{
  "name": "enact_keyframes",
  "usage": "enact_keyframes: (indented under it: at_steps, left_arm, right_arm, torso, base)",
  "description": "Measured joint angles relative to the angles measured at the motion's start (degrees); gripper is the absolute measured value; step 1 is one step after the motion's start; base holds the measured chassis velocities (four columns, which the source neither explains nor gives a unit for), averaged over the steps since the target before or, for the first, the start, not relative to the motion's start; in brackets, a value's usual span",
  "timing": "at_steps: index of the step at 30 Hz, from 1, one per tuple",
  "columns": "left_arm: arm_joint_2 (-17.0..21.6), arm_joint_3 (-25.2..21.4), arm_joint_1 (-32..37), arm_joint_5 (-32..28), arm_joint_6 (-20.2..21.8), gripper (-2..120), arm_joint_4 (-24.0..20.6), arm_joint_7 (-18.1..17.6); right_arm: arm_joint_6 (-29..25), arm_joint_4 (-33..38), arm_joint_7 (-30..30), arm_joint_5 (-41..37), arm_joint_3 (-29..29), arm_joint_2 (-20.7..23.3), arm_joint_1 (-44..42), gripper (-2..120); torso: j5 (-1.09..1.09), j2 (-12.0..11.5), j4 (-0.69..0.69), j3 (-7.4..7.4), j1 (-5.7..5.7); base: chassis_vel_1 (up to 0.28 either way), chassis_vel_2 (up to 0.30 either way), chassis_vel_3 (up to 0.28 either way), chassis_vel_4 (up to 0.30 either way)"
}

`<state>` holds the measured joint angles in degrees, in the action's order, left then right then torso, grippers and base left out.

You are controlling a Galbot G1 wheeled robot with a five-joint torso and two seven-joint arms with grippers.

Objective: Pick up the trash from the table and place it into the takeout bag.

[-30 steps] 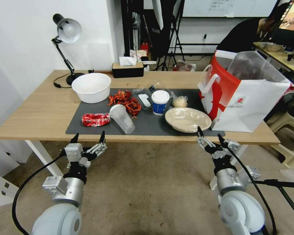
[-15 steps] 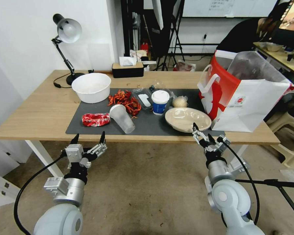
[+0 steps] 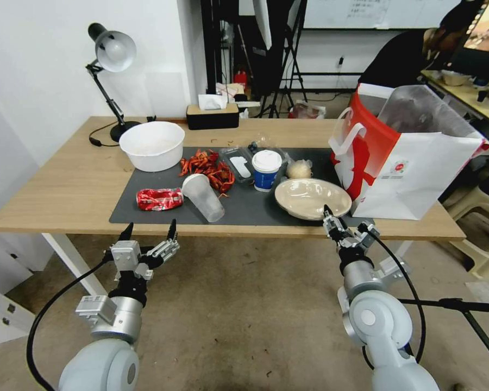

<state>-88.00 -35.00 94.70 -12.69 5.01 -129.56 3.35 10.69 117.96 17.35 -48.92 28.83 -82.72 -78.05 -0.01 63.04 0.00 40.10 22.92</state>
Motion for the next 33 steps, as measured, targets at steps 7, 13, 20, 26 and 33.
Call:
enact_keyframes:
  at_steps: [7, 13, 20, 26, 33]
  left_arm:
    - [-0.02, 0.03, 0.06, 0.14, -0.49, 100, 0.13, 0.12]
    - [-0.01, 0.09, 0.02, 0.15, -0.64, 100, 0.32, 0.17]
    - [-0.05, 0.21, -0.05, 0.15, -1.05, 100, 0.61, 0.21]
    - [-0.05, 0.19, -0.08, 0.15, -1.47, 100, 0.77, 0.22]
    - [0.01, 0.11, -0.04, 0.15, -1.86, 100, 0.77, 0.22]
  right_arm:
    - [0.0, 1.11, 0.2, 0.04, 0.36, -0.06, -1.19, 6]
    - [-0.37, 1.26, -0.22, 0.2, 0.63, 0.31, -1.55, 0]
    - [-2.46, 1.18, -2.46, 0.11, 0.8, 0.54, -1.57, 0]
    - [-7.73, 3.37, -9.97, -2.69, 0.63, 1.27, -1.96, 0]
    - [-11.04, 8.78, -17.87, -7.43, 2.08, 4.18, -0.93, 0]
  torso:
    - [0.01, 0.0, 0.0, 0.0, 0.0]
    - [0.01, -0.01, 0.0, 0.01, 0.0]
    - [0.01, -0.01, 0.0, 0.01, 0.0]
    - [0.02, -0.02, 0.0, 0.01, 0.0]
    - [0.01, -0.01, -0.01, 0.01, 0.0]
  base:
    - [0.0, 0.0, 0.0, 0.0]
    - [0.0, 0.0, 0.0, 0.0]
    - [0.0, 0.0, 0.0, 0.0]
    - [0.0, 0.0, 0.0, 0.0]
    - [0.0, 0.0, 0.0, 0.0]
